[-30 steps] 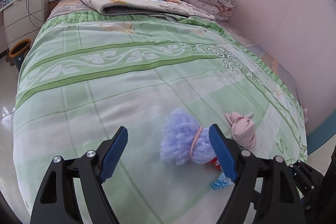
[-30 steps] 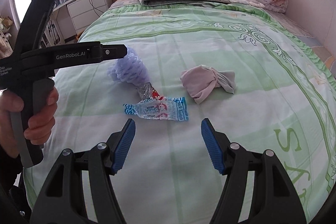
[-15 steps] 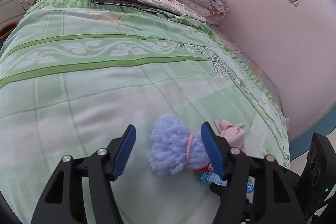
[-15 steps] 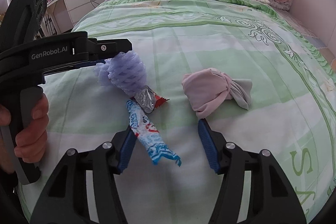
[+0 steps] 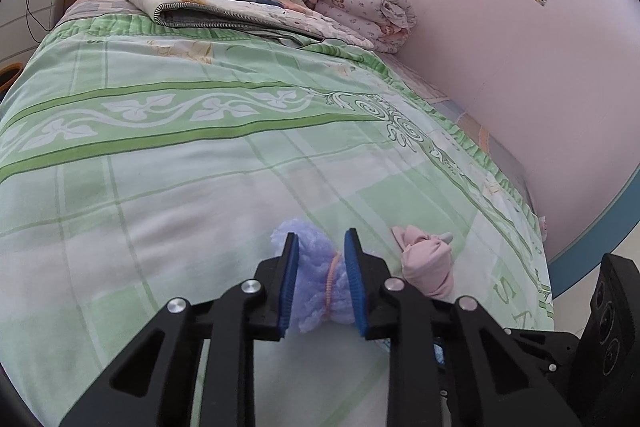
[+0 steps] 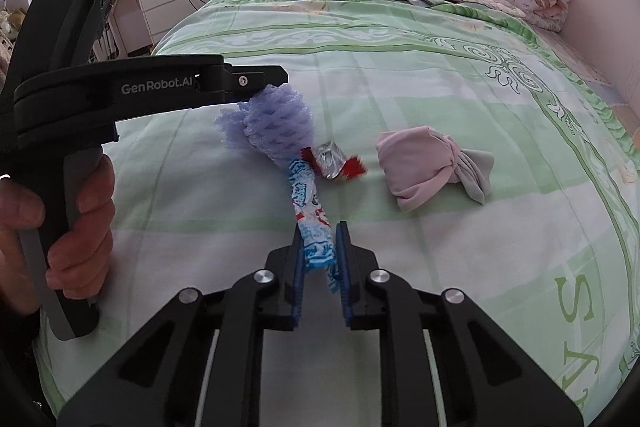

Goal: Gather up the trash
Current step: 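Grasp the purple mesh net with the left tool while the right tool grasps the blue wrapper, then carry the purple mesh net and blue wrapper over the bin with both tools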

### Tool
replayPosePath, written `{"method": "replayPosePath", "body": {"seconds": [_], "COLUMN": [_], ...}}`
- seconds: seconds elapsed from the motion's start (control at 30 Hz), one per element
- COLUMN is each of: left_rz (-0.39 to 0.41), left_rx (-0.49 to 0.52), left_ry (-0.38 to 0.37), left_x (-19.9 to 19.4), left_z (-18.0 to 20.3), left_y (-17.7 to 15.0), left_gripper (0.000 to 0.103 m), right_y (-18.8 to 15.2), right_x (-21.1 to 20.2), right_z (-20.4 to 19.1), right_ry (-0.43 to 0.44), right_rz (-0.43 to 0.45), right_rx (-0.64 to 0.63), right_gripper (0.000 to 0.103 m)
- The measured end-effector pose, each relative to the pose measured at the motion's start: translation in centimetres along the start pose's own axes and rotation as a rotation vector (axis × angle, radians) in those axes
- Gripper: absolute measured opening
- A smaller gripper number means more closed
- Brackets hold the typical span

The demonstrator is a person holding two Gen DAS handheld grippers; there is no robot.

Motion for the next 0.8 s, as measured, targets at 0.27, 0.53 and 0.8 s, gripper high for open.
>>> {"method": "replayPosePath", "body": {"seconds": [0.27, 0.53, 0.8], "left_rz": [-0.001, 0.02, 0.064], "left_rx": [-0.071, -0.096, -0.081], "left_ry": [-0.014, -0.025, -0.03], "left_x": [0.0, -1.4, -5.4], "left_z": [-1.6, -2.0, -1.8], "left_y": [0.0, 0.2, -0.1], "left_gripper": [0.006, 0.004, 0.004], "right_y": [-0.7, -2.2, -3.6], "right_x": [-2.0, -6.2, -9.9], "right_z": [0.1, 0.9, 1.1], "right_ry": [0.024, 0.018, 0.021], "right_rz": [0.009, 0.043, 0.076], "right_rx": [0.026, 0.061, 0.098], "right_gripper": [0.008, 0.008, 0.008]}}
Point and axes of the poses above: each gripper's, at about its wrist camera, not at the fingertips, and x roughly the way its jaws point, z to its right, y to its top, the point moved 3 cm from there along x, roughly the way its jaws point, and after that the axes turned 3 degrees about -y, right-handed, at the moved point
